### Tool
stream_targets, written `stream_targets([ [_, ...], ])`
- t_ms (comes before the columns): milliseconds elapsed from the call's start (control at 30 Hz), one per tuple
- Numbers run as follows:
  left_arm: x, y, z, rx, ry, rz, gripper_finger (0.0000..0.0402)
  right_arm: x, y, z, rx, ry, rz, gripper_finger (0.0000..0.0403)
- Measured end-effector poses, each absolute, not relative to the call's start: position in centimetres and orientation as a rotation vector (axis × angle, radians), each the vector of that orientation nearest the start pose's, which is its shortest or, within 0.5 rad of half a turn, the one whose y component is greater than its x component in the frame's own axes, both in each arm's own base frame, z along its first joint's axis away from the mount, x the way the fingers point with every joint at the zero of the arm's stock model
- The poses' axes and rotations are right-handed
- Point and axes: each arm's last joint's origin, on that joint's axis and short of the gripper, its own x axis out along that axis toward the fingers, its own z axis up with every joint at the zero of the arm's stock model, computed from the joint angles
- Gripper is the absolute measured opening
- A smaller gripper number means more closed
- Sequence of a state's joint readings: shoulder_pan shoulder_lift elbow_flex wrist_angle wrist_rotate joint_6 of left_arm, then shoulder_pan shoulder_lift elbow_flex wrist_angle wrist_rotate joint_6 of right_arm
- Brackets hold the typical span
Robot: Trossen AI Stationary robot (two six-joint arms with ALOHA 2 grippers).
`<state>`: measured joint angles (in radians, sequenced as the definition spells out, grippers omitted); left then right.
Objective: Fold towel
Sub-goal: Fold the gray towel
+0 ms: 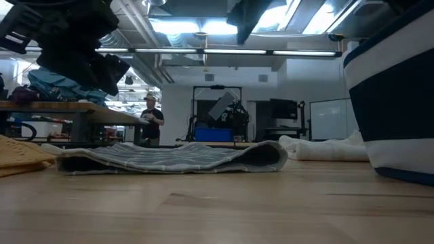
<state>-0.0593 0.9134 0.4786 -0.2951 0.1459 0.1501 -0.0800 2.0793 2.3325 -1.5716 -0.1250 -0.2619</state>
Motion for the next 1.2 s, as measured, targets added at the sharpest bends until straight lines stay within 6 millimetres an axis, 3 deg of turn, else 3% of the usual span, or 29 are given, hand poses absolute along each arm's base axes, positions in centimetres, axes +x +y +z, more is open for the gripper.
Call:
stream_targets([
  [133, 17.7, -1.5, 19.9, 0.096, 0.716, -0.242, 0.0166, 36.1, -5.4, 39.2, -0.033, 1.222, 0.118, 0.0175],
  [233, 17.7, -1.5, 19.9, 0.093, 0.719, -0.241, 0.0166, 33.7, -7.4, 39.5, 0.023, 1.233, 0.071, 0.0175],
  [400, 17.7, -1.5, 19.9, 0.093, 0.720, -0.241, 0.0166, 30.4, -10.0, 36.3, 0.229, 1.235, 0.153, 0.0175],
  [567, 17.7, -1.4, 19.9, 0.101, 0.729, -0.219, 0.0166, 28.7, -10.3, 31.2, 0.422, 0.984, 0.339, 0.0175],
  [767, 17.7, -1.2, 19.8, 0.143, 0.732, -0.173, 0.0166, 29.2, -9.0, 25.1, 0.693, 0.919, 0.224, 0.0175],
  [867, 17.7, -1.2, 19.8, 0.194, 0.735, -0.168, 0.0166, 30.0, -7.7, 22.5, 0.689, 0.917, 0.152, 0.0175],
  [967, 17.6, -1.2, 19.4, 0.259, 0.768, -0.195, 0.0166, 30.9, -5.9, 20.7, 0.596, 0.947, 0.154, 0.0175],
  [1200, 18.1, -2.4, 18.0, 0.465, 0.834, -0.353, 0.0166, 32.2, -0.5, 18.9, 0.135, 1.009, 0.243, 0.0175],
])
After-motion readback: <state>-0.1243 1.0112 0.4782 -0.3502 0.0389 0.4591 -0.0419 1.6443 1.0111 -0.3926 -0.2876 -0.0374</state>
